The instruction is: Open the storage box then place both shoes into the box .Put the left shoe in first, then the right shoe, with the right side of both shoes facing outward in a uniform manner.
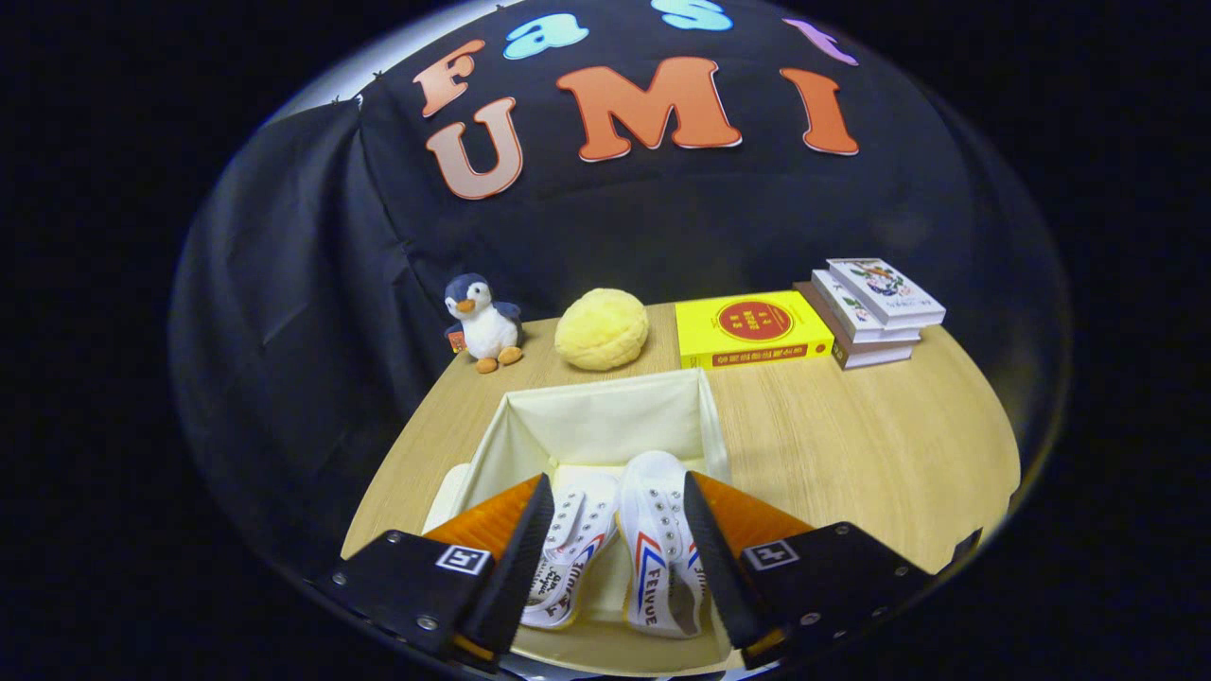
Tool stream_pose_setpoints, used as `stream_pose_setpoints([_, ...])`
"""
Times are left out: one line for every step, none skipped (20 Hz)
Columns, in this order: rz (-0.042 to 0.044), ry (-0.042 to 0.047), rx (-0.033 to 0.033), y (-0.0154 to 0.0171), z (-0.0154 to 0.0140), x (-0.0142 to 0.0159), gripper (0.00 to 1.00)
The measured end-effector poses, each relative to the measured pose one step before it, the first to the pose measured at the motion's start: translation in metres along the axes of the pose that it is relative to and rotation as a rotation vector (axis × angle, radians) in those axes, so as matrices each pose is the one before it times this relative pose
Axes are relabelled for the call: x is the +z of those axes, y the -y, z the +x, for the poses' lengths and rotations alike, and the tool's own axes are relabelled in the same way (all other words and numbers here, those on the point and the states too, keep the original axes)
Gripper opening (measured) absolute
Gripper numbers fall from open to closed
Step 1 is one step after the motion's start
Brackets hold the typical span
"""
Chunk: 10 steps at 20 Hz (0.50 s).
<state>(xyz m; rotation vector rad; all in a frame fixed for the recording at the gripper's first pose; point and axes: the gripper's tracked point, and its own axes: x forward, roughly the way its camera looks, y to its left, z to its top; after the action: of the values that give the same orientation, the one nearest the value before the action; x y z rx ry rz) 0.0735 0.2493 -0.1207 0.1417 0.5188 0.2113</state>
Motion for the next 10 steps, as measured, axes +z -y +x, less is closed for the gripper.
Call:
stream_pose_setpoints([-0.00201,0.01395,0.00109,0.00213,-0.00510,0.00934,0.94])
stream_pose_setpoints([0.00092,0.01159,-0.00182,0.00399,-0.00483,0.00706,0.97])
stream_pose_setpoints([0.00490,0.00479,-0.00226,0.00442,-0.00637,0.00611,0.98])
stream_pose_setpoints([0.00231,0.01217,0.00153,0.00329,-0.00636,0.00798,0.98])
stream_pose_setpoints([-0.00435,0.01527,0.00058,0.00341,-0.00525,0.00863,0.98])
stream_pose_setpoints([-0.00921,0.01471,-0.00333,0.00658,-0.00562,0.00715,0.98])
stream_pose_setpoints([-0.01324,0.01574,-0.00403,0.00617,-0.00578,0.00756,0.99])
stream_pose_setpoints([-0.00683,0.01477,-0.00890,0.00789,-0.00568,0.00718,0.99])
stream_pose_setpoints([0.00036,0.01321,-0.00351,0.00812,-0.00533,0.00718,0.99])
stream_pose_setpoints([0.00504,0.00851,-0.00121,0.00679,-0.00602,0.00557,0.99])
